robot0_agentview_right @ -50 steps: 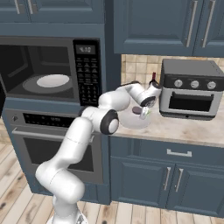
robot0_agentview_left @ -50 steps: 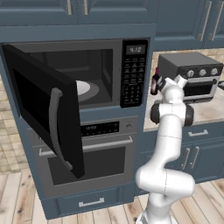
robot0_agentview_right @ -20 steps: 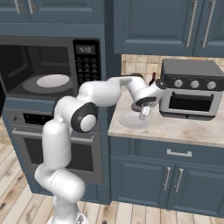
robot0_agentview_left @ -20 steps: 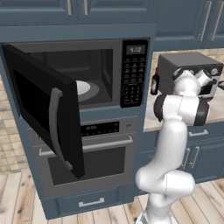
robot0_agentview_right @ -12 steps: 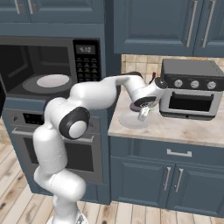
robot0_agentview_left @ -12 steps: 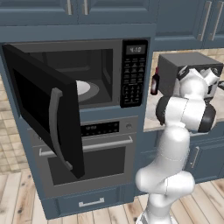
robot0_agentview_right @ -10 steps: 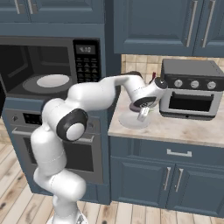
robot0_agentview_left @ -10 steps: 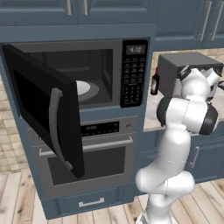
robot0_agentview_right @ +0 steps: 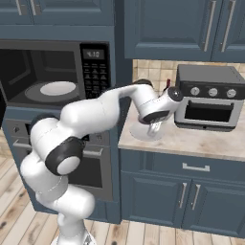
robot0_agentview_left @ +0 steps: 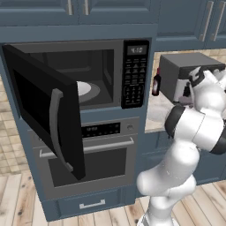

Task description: Pick the eggplant from the counter and place it in the microwave. Then turn on the microwave.

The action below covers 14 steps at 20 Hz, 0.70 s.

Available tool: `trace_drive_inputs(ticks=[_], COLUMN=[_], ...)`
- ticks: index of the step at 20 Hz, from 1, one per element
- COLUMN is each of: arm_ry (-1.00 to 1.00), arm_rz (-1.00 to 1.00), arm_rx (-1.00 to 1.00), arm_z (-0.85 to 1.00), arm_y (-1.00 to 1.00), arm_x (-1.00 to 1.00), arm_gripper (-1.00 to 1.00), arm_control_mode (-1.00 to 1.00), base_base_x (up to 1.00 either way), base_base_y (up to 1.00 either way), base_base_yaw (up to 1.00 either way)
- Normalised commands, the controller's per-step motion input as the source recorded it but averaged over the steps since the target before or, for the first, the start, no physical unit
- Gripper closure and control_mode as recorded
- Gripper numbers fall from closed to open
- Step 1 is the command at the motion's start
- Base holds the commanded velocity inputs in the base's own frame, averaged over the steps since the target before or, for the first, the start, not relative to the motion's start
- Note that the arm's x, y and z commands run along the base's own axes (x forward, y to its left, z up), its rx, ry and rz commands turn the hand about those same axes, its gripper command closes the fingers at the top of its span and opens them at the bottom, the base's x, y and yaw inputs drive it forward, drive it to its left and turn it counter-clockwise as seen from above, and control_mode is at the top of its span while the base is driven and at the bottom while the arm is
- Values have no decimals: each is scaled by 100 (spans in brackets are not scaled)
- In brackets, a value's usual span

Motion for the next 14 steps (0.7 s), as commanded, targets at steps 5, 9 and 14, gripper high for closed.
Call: trace_drive_inputs(ticks=[5,9,14], arm_ry=[-9,-9,-8], arm_rz=[0,0,0], arm_rx=[-3,-2,0], arm_z=[20,24,29], arm_y=[18,18,19], arm_x=[-56,-57,-59], arm_gripper=[100,100,100], arm_control_mode=[-100,-100,-100], base_base_x=[0,0,0], base_base_y=[0,0,0], base_base_yaw=[0,0,0])
